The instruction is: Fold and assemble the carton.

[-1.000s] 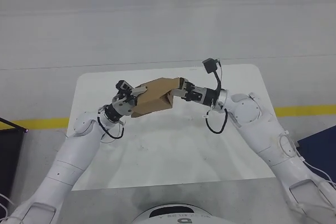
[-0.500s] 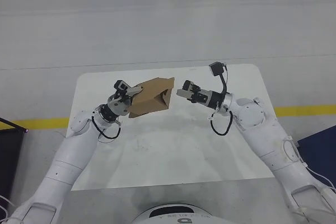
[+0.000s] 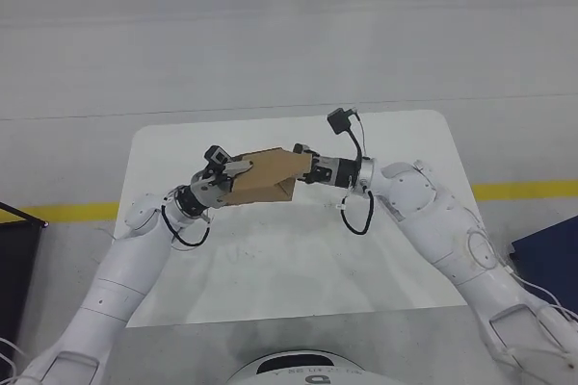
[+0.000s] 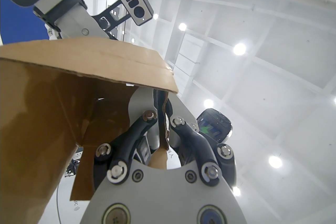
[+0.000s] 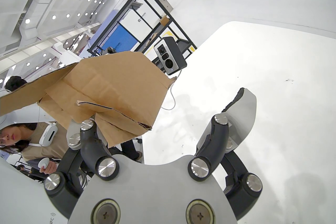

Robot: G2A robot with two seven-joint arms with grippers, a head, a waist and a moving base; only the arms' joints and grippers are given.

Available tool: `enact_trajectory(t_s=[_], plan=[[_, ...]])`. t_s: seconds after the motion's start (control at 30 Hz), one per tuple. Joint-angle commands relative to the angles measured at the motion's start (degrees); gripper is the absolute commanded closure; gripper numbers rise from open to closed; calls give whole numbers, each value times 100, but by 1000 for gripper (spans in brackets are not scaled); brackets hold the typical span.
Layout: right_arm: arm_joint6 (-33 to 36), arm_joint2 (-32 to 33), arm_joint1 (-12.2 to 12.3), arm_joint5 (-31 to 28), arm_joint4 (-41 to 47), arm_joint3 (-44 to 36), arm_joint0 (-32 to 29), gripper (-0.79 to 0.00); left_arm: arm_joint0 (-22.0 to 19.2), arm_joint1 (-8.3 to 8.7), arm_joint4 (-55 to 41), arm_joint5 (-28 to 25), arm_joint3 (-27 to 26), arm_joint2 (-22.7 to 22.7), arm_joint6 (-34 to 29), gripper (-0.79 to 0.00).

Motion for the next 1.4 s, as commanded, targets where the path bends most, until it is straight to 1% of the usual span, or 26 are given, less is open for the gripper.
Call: enact_trajectory(t_s=[0.0, 0.17, 0.4, 0.63, 0.73, 0.9, 1.07, 1.2, 1.37], plan=[[23, -43, -22, 18, -24, 32, 48, -785, 16, -11, -23, 3, -20, -15, 10, 0], [-72, 7, -40, -32, -86, 46, 81, -785, 29, -35, -103, 20, 2, -66, 8, 0], [-417, 582, 67, -360, 117, 82, -243, -785, 97, -51, -219, 101, 50, -184, -123, 0], [-463, 904, 128, -467, 274, 106, -472, -785, 134, -66, -302, 161, 49, -301, -217, 0], [-471, 919, 119, -448, 340, 177, -465, -785, 141, -76, -289, 188, 46, -315, -245, 0], [-331, 743, 60, -362, 356, 251, -292, -785, 146, -93, -236, 240, 23, -317, -302, 0], [-306, 634, 14, -484, 326, 229, -204, -785, 130, -108, -128, 233, 53, -326, -298, 0], [-345, 719, 29, -774, 296, 106, -314, -785, 123, -111, 119, 145, 132, -339, -165, 0], [-390, 890, 88, -1013, -62, -335, -620, -785, 121, -139, 171, 35, 214, -337, -30, 0]])
